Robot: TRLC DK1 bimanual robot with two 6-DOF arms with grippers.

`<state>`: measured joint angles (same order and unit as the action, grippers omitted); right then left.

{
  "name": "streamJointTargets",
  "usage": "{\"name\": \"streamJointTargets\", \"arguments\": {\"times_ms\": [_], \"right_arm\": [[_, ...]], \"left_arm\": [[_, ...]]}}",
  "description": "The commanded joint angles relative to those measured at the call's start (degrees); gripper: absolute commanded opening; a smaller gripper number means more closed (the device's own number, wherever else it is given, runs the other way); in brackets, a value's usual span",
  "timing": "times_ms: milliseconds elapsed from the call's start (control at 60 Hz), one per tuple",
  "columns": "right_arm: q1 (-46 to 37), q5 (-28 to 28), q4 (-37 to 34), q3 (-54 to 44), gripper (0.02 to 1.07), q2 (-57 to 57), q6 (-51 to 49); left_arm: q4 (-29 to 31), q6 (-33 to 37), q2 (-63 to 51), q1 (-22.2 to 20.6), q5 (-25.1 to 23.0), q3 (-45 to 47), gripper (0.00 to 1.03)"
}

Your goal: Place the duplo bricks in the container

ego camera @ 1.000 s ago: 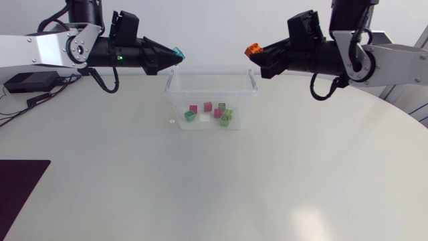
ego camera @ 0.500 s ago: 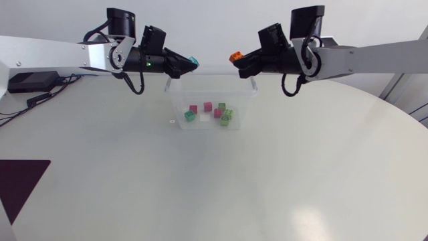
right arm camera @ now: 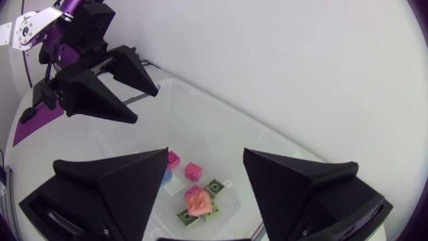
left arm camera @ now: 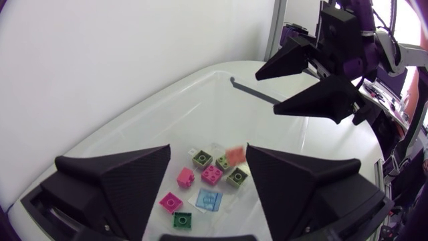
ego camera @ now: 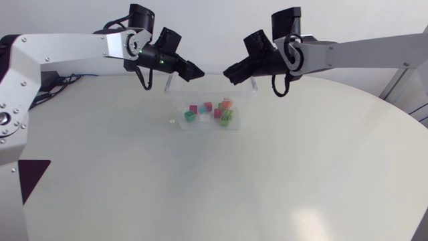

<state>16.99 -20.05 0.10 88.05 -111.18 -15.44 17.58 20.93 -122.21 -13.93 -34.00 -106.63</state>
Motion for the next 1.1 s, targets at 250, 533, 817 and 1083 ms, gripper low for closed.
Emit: {"name": "streamJointTargets", "arguments": {"times_ms": [250,533,817,1083], "right_arm": [[-0.7,4.2,13.3,-13.7,1.03,16.3,3.3],[-6.5,7.3,14.1,-24.2,1.03,23.1,3.5],[-12.4,14.3,10.9,-33.2,1.03,29.6,3.4],[-15.0,16.5,13.7,-45.1,1.03,39.3,1.0]], "left_arm": [[-27.3,-12.5,19.5,2.0,1.0,22.1,1.00],[-24.9,-12.1,27.9,6.6,5.9,30.3,0.99],[-21.2,-9.9,35.6,9.4,18.7,41.9,0.99],[-27.1,-9.2,47.2,9.1,27.9,57.6,0.99]]}}
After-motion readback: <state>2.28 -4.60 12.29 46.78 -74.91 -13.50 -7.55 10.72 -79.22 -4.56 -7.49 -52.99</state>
